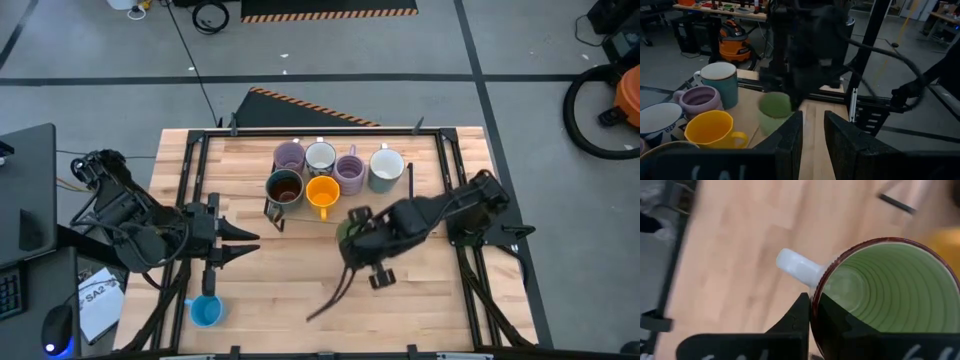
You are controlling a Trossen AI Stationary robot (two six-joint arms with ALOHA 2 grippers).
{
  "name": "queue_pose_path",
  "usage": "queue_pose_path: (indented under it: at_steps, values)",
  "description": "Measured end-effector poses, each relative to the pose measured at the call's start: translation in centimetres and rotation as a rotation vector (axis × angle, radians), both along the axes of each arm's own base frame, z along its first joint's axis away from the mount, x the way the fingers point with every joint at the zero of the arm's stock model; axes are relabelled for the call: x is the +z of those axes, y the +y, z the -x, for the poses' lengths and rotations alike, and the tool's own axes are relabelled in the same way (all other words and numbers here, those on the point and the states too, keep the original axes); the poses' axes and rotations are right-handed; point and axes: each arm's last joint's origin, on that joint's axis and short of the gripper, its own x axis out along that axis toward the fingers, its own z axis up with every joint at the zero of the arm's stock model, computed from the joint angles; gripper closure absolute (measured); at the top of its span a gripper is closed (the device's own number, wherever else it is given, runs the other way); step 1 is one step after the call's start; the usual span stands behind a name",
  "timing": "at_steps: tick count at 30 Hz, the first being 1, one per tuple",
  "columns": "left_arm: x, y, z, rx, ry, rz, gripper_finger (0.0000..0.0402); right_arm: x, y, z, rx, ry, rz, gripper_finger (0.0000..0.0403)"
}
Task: Place coffee mugs
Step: Put the green mug on the shelf
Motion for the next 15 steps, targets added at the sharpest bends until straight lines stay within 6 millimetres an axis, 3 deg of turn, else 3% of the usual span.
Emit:
queue_pose_path:
  at_steps: [8, 15]
  values:
    - [0.0, 0.0, 0.0, 0.002, -0.001, 0.004, 0.0317, 0.2, -4.3, 0.2, -0.115, 0.001, 0.06, 0.0379]
    - [0.0, 0.0, 0.0, 0.001, -0.001, 0.004, 0.0317, -0.8, -6.0, 0.4, -0.098, -0.017, 0.066, 0.0379]
